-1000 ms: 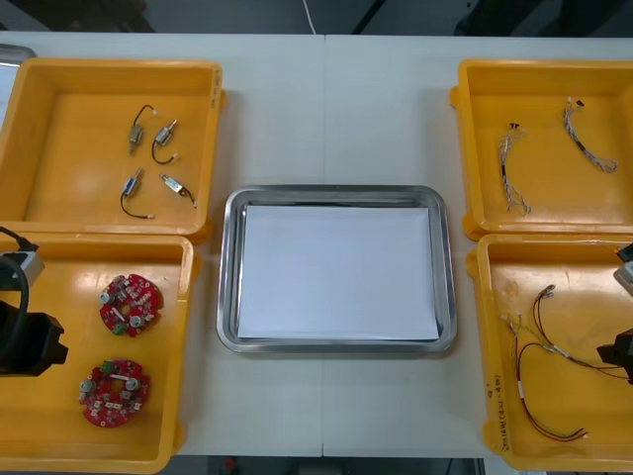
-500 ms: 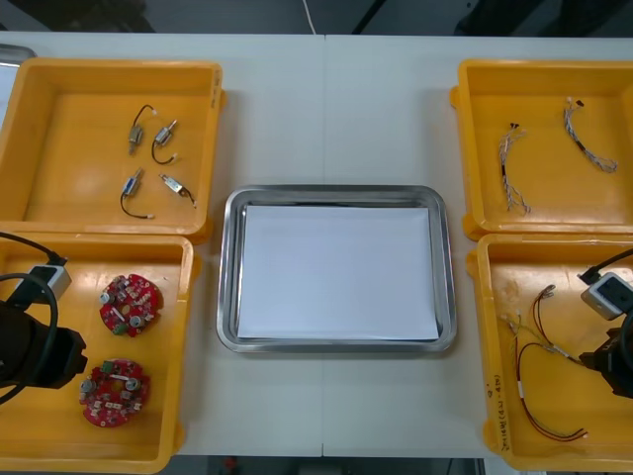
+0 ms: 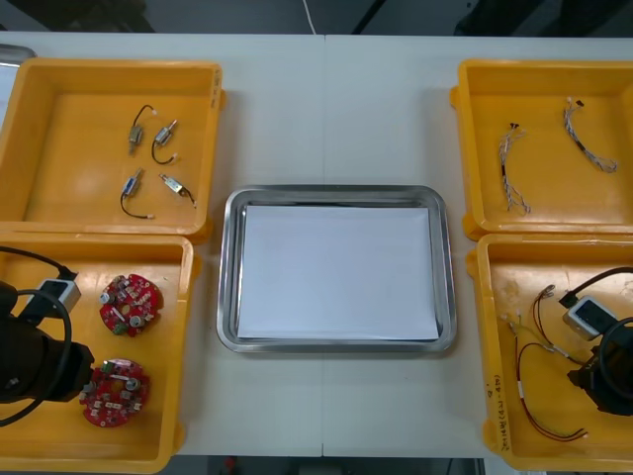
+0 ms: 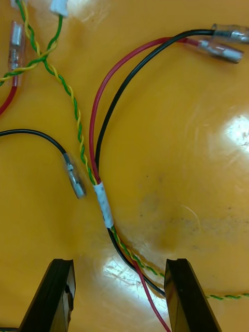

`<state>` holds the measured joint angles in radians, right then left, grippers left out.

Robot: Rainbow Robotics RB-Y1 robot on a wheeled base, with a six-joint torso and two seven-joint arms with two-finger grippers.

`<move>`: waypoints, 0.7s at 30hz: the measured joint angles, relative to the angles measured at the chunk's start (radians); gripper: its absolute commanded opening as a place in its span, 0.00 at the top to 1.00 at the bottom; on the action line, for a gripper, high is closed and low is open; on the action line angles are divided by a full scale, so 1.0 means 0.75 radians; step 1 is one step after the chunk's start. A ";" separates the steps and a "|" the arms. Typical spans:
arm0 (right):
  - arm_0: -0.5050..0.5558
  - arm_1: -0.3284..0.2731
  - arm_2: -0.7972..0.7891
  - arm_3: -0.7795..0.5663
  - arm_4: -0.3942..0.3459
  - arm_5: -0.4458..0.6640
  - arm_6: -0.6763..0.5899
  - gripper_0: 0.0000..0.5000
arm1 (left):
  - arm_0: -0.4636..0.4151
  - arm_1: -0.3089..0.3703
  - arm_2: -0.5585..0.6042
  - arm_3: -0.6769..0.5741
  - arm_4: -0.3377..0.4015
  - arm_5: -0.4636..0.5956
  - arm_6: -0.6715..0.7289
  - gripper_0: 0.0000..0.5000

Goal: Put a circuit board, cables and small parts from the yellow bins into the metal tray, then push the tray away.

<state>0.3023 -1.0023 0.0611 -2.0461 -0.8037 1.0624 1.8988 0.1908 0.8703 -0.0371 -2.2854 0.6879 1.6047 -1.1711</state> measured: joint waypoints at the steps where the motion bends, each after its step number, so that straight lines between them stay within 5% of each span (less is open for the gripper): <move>1: -0.006 0.000 0.008 0.005 0.000 0.000 0.000 0.00 | 0.000 0.000 -0.004 0.002 0.000 -0.008 0.000 0.00; 21: -0.079 0.000 0.089 0.050 0.026 -0.034 0.000 0.00 | 0.005 0.000 -0.123 0.113 -0.078 -0.171 0.000 0.00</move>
<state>0.2433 -1.0023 0.1279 -2.0089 -0.7842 1.0368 1.8987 0.1943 0.8703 -0.1297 -2.2005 0.6295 1.4765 -1.1711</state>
